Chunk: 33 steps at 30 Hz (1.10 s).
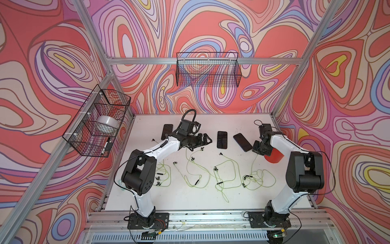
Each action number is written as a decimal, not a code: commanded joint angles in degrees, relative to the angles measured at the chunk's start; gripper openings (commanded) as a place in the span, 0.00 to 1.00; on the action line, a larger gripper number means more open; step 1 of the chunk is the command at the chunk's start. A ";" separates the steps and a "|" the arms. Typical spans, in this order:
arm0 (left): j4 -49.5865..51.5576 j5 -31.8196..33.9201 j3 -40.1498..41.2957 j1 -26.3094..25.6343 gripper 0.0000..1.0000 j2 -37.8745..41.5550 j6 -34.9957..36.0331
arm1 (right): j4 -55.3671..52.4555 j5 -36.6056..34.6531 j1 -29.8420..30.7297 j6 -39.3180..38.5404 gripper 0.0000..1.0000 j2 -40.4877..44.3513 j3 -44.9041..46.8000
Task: Plug wired earphones into phones
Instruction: Pick up the wired earphone from the center of the board.
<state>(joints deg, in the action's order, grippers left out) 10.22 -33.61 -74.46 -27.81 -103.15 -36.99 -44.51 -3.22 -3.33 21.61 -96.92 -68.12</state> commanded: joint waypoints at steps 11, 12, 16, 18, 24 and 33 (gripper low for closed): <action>-42.05 -7.52 9.74 -6.51 0.71 -8.43 -24.71 | 3.40 23.76 13.32 0.05 0.00 10.73 6.33; -41.87 -7.06 9.49 -6.87 0.70 -8.79 -24.68 | 3.95 23.90 14.97 0.66 0.00 10.63 6.28; -41.02 -6.21 9.05 -7.43 0.65 -10.13 -25.09 | 6.21 24.32 19.51 2.80 0.00 10.62 6.15; -41.84 -6.51 9.11 -7.43 0.62 -10.66 -26.04 | 7.13 24.44 21.21 3.36 0.00 10.45 6.07; -43.33 -7.48 9.13 -7.93 0.53 -12.25 -29.34 | 9.63 24.64 23.28 4.16 0.00 9.82 6.30; -45.11 -7.99 9.37 -7.96 0.37 -12.80 -31.09 | 11.28 24.85 23.46 4.53 0.00 8.72 6.86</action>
<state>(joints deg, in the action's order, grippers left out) -31.79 -40.73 -64.93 -35.38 -115.26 -66.52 -34.70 21.12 19.86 25.67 -87.33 -61.95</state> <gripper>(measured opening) 0.390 0.040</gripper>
